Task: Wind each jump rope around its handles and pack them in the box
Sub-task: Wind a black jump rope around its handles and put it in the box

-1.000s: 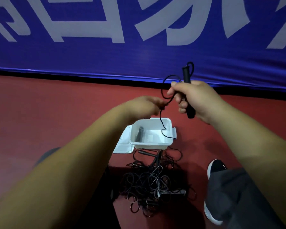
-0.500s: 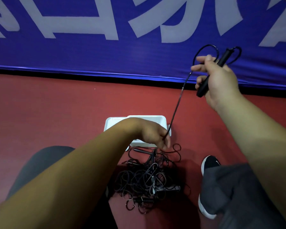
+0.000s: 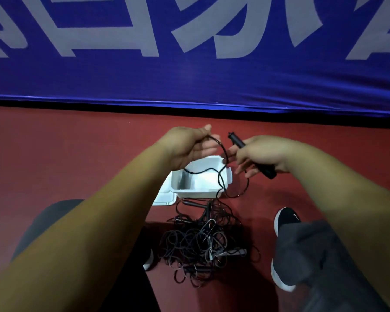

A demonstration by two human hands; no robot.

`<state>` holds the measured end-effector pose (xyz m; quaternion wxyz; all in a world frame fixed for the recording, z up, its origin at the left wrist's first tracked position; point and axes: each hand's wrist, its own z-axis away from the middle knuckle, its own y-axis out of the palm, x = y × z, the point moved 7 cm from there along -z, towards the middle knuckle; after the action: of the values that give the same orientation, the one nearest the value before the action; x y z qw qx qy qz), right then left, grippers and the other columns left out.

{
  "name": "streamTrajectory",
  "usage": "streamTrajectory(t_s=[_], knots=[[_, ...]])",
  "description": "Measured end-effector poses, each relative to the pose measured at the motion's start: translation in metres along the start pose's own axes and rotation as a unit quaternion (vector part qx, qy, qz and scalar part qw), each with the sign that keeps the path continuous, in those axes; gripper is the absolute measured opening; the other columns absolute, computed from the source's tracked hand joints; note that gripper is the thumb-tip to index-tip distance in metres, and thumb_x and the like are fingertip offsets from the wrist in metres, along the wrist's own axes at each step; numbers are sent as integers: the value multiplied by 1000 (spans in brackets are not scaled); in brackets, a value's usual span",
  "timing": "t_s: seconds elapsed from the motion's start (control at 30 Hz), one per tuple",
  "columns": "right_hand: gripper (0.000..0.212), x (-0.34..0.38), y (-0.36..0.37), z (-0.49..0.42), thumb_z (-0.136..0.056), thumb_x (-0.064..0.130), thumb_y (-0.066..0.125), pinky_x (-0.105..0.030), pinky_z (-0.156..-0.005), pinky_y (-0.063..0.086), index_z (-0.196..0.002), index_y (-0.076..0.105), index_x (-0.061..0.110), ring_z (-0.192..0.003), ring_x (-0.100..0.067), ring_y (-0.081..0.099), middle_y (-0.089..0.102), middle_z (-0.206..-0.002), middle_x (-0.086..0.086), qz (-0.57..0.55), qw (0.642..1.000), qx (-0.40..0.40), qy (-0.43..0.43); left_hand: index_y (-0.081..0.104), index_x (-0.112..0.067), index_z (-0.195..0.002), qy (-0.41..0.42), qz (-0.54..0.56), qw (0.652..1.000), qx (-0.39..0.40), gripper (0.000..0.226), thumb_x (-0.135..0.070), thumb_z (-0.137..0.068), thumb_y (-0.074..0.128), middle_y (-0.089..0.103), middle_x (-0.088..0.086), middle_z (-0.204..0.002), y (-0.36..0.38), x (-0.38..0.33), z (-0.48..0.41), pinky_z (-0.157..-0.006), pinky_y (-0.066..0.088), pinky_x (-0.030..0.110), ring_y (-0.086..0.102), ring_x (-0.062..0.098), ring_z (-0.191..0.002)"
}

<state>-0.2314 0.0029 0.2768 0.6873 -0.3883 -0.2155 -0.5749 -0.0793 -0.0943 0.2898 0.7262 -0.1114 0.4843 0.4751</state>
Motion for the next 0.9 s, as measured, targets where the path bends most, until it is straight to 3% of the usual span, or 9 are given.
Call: streamTrajectory(t_s=[0.1, 0.23, 0.3, 0.37, 0.47, 0.6, 0.7, 0.83, 0.9], knots=[[30, 6, 19, 6, -106, 6, 58, -41, -94, 57, -125, 76, 20, -103, -21, 74, 78, -124, 1, -23, 994, 94, -47, 63, -3, -111, 16, 123, 992, -27, 14, -15, -108, 55, 78, 10, -82, -10, -8, -5, -62, 64, 28, 79, 16, -74], [16, 19, 13, 7, -107, 25, 64, -39, -93, 63, -117, 74, 16, -99, -26, 76, 79, -113, -14, -71, 990, 54, -107, 59, 2, -112, 33, 173, 983, -45, 24, -20, -111, 50, 76, 17, -88, -21, -15, -14, -62, 65, 31, 79, 19, -76], [14, 23, 3, 5, -107, 23, 65, -42, -87, 66, -112, 71, 12, -91, -29, 76, 79, -106, -21, -141, 983, -7, -114, 54, 6, -122, 18, 108, 994, -12, 36, -26, -114, 41, 78, 17, -98, -17, -12, -18, -74, 66, 36, 80, 21, -88], [12, 28, -8, 5, -107, 21, 64, -38, -74, 68, -110, 69, 10, -85, -28, 78, 79, -105, -23, -202, 970, -58, -122, 54, 6, -129, 6, 22, 1000, 7, 29, -13, -110, 40, 78, 16, -109, -11, -6, -18, -88, 64, 40, 78, 27, -100], [13, 35, -21, 8, -107, 19, 63, -32, -65, 65, -111, 69, 8, -83, -26, 81, 80, -101, -19, -276, 947, -96, -133, 60, -2, -129, 10, -137, 989, 57, 39, 6, -97, 41, 77, 13, -117, 6, 8, -12, -98, 58, 40, 75, 26, -110], [10, 46, -29, 7, -108, 15, 60, -29, -64, 65, -109, 67, 7, -82, -23, 81, 81, -96, -16, -387, 905, -102, -145, 69, -16, -123, -1, -338, 928, 158, 30, -3, -101, 53, 77, -2, -121, 25, 40, -10, -100, 49, 32, 69, 18, -121], [12, 48, -41, 1, -110, 13, 55, -27, -62, 62, -104, 65, 10, -82, -21, 81, 81, -91, -14, -472, 859, -122, -155, 75, -22, -120, -32, -472, 860, 194, 25, -14, -101, 61, 76, -6, -122, 22, 66, -12, -95, 46, 28, 68, 5, -108], [13, 34, -60, -10, -110, 14, 55, -30, -66, 64, -111, 65, 7, -87, -24, 81, 80, -100, -18, -494, 840, -181, -135, 74, -6, -118, -119, -458, 857, 206, 22, -13, -107, 56, 77, 7, -119, 12, 87, -11, -99, 56, 33, 74, 22, -112], [20, 19, -62, -19, -112, 21, 55, -34, -63, 65, -119, 63, 4, -82, -25, 81, 77, -110, -21, -466, 860, -189, -83, 73, -3, -117, -129, -446, 863, 202, 24, -13, -109, 53, 77, 10, -119, 13, 82, -8, -83, 58, 27, 74, 28, -112]])
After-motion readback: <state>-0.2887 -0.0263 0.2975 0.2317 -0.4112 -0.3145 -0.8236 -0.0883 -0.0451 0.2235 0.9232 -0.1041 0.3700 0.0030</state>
